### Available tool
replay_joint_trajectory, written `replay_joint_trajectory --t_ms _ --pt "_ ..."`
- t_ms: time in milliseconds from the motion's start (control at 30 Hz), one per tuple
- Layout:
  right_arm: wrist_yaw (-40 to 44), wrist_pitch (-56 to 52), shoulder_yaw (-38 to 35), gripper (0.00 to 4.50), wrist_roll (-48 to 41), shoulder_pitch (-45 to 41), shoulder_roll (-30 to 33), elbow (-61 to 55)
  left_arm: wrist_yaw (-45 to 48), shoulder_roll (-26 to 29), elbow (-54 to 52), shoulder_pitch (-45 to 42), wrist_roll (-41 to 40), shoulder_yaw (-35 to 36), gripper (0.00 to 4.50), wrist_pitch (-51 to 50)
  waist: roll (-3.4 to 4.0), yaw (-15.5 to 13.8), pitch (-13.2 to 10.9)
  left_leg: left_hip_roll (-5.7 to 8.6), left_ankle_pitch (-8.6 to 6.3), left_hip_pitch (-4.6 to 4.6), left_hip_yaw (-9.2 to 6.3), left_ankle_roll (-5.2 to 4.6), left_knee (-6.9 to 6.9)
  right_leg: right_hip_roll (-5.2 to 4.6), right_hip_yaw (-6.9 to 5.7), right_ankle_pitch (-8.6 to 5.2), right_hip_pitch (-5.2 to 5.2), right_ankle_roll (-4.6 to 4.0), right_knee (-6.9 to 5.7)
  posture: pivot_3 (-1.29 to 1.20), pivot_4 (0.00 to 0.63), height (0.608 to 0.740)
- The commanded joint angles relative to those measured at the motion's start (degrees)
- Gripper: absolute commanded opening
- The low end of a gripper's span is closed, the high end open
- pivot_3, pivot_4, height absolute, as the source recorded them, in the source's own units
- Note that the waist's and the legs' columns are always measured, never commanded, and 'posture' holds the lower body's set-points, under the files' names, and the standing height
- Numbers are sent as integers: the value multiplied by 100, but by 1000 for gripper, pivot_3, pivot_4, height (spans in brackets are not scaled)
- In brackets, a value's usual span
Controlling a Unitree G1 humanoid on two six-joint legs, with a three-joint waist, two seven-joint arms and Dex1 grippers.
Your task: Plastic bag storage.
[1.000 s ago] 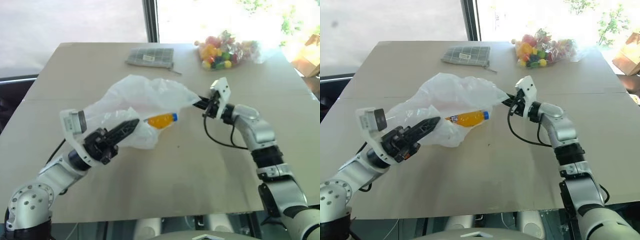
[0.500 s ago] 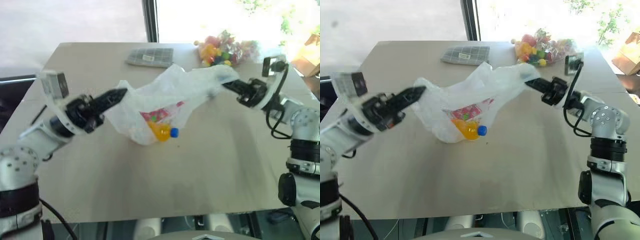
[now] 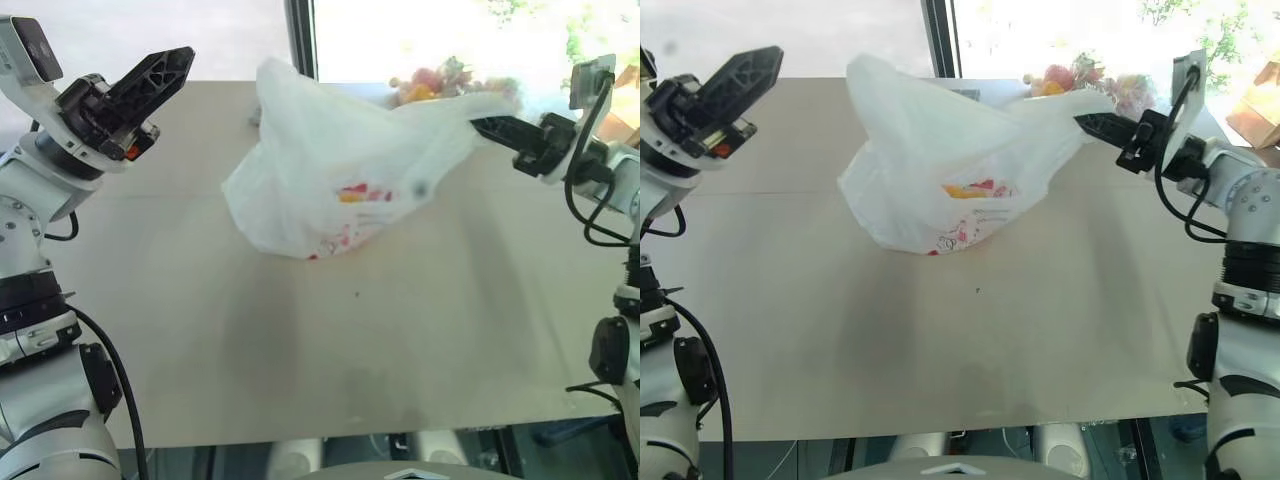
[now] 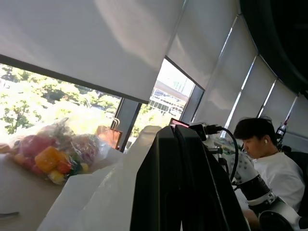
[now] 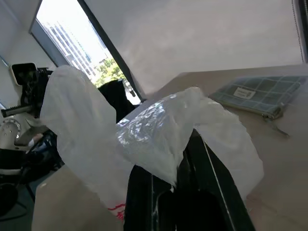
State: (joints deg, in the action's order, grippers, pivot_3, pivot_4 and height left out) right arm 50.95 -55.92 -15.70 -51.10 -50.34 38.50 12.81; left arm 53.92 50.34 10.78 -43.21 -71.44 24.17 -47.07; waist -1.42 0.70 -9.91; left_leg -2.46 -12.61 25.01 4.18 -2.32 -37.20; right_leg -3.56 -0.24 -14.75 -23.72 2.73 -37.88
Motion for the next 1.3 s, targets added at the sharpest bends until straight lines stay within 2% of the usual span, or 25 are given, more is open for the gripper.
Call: replay_joint_trajectory --t_ms 33,167,333,400,433,467,533,600,700,800,933,1000,1100,1167,1300 --pt "290 51 -258 49 -41 -232 437 -47 136 100 359 -466 181 289 0 186 -2 -3 -3 0 0 0 -1 0 -1 0 -1 0 0 0 -3 0 150 740" --pt "427 -67 -212 49 -92 -285 614 -52 182 -15 502 -644 316 300 0 155 -2 4 -3 -1 0 0 -2 0 -5 0 -1 0 0 0 -4 0 150 740" --pt "757 151 817 49 708 488 915 -602 157 -232 244 -268 425 287 0 66 -5 -5 -1 -3 0 0 -3 1 -5 -1 -2 0 1 0 -2 0 150 740" --pt "866 240 960 49 823 741 958 -774 119 -271 16 126 521 282 0 21 -6 -1 -2 -5 1 3 -2 1 -9 -1 -1 1 0 1 -2 0 150 740" --pt "929 248 913 586 786 827 959 -816 78 -286 -120 371 559 292 0 -14 -3 15 -4 -5 1 3 -2 1 -13 -2 -1 1 1 1 -4 0 150 740" --pt "1035 221 805 857 683 921 996 -879 24 -301 -294 667 614 324 0 -17 3 24 -8 -9 1 1 5 2 -13 -4 6 1 0 1 -6 0 150 740" --pt "1165 83 560 1833 467 1090 1104 -993 -134 -344 -606 1191 590 496 0 -70 4 31 -9 -17 12 0 8 19 -13 -4 10 2 -3 2 -9 0 150 740" --pt "1255 -9 342 3136 339 1298 1258 -1134 -264 -362 -890 1724 520 715 0 -137 1 11 -11 -27 12 0 1 19 -13 -2 2 2 -3 2 -10 0 150 740" --pt "1222 -453 -409 4201 -288 1527 1367 -1166 -409 -376 -1518 2856 612 1051 0 -220 1 6 -10 -31 0 -5 2 1 -11 -7 2 1 5 1 -4 0 150 740" --pt "982 -561 -1345 4201 -812 1726 1197 -688 -712 -641 -2225 3949 678 1392 0 -159 0 5 -9 -30 -1 -10 9 0 -9 -15 6 2 9 1 0 0 150 740" --pt "470 -13 -1962 4201 -555 2439 759 -206 -1095 -1189 -3327 5408 850 1590 0 40 -39 -24 15 -29 -5 -28 -5 -5 -11 -24 -8 1 31 -3 -1 0 150 740" --pt "366 157 -1785 4201 -301 3167 539 -619 -1244 -1422 -3848 6037 1093 1540 0 225 -42 -36 25 -28 -5 -29 -4 -5 -10 -48 -7 -4 33 -12 3 0 150 740" --pt "266 1215 -1098 4201 587 4402 66 -1656 -1452 -1910 -4422 6665 1655 1311 0 787 -26 -44 33 -27 -5 -29 -4 -5 -11 -55 -3 -11 34 -23 3 0 150 740" --pt "179 1894 -679 4201 1111 5118 -280 -2182 -1715 -2325 -4658 6921 2097 1020 0 1163 14 -44 54 -27 -5 -29 0 -5 -10 -52 2 -11 31 -23 1 0 150 740" --pt "365 3829 -143 4201 2251 5807 -654 -2040 -1880 -2684 -4808 7229 3071 422 0 1886 46 -18 79 -22 -5 -39 12 -6 -14 -23 12 -13 31 -22 -1 0 150 740"
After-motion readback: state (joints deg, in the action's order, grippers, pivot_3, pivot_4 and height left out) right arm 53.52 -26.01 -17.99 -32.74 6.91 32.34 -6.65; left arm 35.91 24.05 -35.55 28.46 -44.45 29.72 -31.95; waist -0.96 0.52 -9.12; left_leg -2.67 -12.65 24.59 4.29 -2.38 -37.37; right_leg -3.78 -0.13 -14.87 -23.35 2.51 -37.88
